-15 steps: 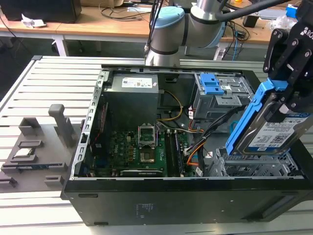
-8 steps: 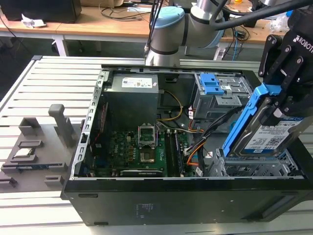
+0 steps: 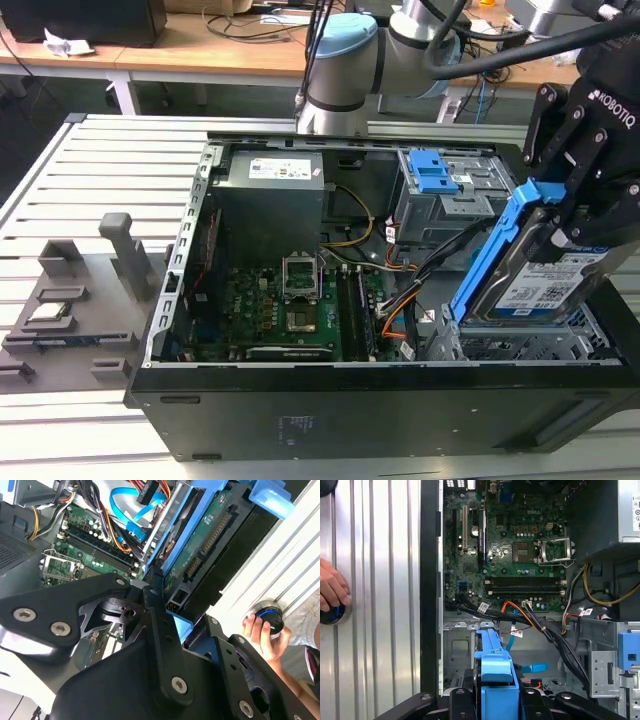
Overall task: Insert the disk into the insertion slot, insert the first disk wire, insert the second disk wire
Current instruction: 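Insert the disk into the insertion slot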
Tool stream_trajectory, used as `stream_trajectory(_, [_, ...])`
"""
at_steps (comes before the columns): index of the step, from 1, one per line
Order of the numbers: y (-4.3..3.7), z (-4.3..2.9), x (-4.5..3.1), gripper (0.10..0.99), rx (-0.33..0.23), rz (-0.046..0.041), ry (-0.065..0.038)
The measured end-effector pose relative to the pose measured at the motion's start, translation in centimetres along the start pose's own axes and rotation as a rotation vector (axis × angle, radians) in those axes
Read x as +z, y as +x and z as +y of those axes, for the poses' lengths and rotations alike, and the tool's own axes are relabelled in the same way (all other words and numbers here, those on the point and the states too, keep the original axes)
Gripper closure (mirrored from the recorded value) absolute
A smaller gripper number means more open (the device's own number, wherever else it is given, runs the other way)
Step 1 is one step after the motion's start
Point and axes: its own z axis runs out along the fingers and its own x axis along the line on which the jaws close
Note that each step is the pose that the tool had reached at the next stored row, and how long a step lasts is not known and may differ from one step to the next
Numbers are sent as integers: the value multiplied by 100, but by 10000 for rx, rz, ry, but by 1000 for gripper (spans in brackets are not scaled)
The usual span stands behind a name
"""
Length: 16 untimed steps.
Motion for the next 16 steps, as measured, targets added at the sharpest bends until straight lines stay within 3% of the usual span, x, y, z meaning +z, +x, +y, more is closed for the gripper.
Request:
stream_trajectory(6, [-1,-7,186,722,0,-1,0])
stream_trajectory(13, [-1,-13,318,722,-1,0,0])
stream_trajectory(16, [-1,-16,417,722,0,-1,0])
